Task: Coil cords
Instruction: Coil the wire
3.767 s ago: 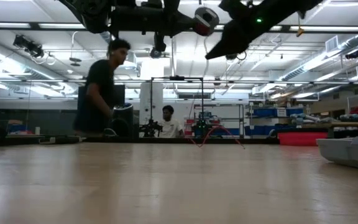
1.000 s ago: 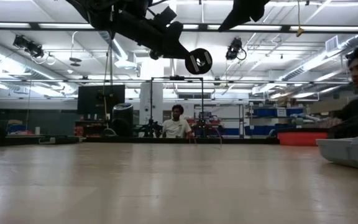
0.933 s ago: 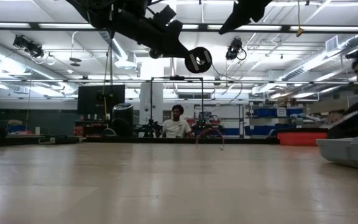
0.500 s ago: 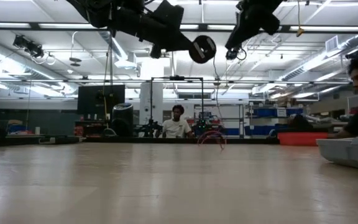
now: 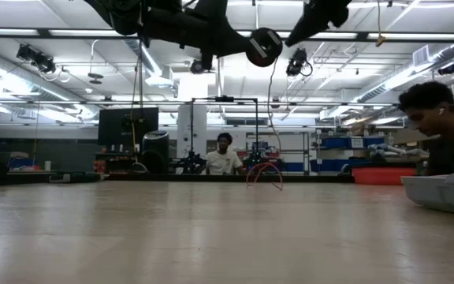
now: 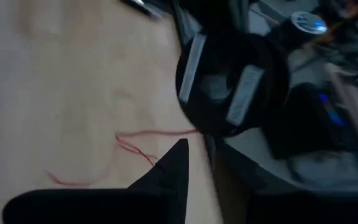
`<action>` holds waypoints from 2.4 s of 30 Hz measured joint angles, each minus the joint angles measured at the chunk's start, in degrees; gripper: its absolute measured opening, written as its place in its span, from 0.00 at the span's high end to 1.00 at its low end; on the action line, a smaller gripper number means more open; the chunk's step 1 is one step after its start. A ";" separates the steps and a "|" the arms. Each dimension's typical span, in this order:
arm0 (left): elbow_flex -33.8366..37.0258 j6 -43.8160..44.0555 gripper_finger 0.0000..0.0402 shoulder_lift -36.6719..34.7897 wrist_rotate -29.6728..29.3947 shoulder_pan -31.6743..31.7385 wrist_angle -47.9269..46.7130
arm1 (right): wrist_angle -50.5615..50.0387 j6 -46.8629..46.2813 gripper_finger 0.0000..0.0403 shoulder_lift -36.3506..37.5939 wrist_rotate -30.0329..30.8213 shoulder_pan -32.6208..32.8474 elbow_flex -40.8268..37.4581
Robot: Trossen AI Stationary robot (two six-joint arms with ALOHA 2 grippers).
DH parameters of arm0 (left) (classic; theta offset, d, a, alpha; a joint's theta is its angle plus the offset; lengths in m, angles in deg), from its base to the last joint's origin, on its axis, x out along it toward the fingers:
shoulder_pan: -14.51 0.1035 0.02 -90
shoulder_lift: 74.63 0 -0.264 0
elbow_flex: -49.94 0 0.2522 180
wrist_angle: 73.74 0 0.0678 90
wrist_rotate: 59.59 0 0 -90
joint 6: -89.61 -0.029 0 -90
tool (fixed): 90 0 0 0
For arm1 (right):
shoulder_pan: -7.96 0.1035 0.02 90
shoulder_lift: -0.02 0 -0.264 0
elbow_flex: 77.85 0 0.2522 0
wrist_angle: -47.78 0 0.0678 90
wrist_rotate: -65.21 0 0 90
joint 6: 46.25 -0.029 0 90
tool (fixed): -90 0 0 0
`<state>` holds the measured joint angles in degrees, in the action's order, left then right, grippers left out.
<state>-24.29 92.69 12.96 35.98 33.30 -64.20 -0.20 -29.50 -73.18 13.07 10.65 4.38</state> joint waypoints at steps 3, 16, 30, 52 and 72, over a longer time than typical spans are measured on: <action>0.00 -4.71 0.99 0.00 3.38 0.00 -0.38 | 0.35 -1.63 0.84 2.93 -6.62 -1.59 0.00; 0.02 -8.65 0.99 0.00 8.79 -0.13 0.95 | 4.63 -0.95 0.81 5.22 -20.15 -5.86 0.00; 0.07 -9.99 0.99 0.00 10.35 -0.13 2.45 | 10.58 0.89 0.81 3.05 -26.82 -7.96 0.01; -0.03 -11.76 0.70 -0.02 7.36 -0.58 -1.69 | 7.83 -0.44 1.00 3.55 -23.97 -8.48 0.00; 0.04 -3.61 0.63 3.93 14.84 -0.88 1.18 | 13.32 0.61 1.00 8.31 -19.34 -6.80 0.00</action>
<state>-24.24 89.08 16.89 50.82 32.42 -63.01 13.13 -28.90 -64.87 -6.27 3.85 4.38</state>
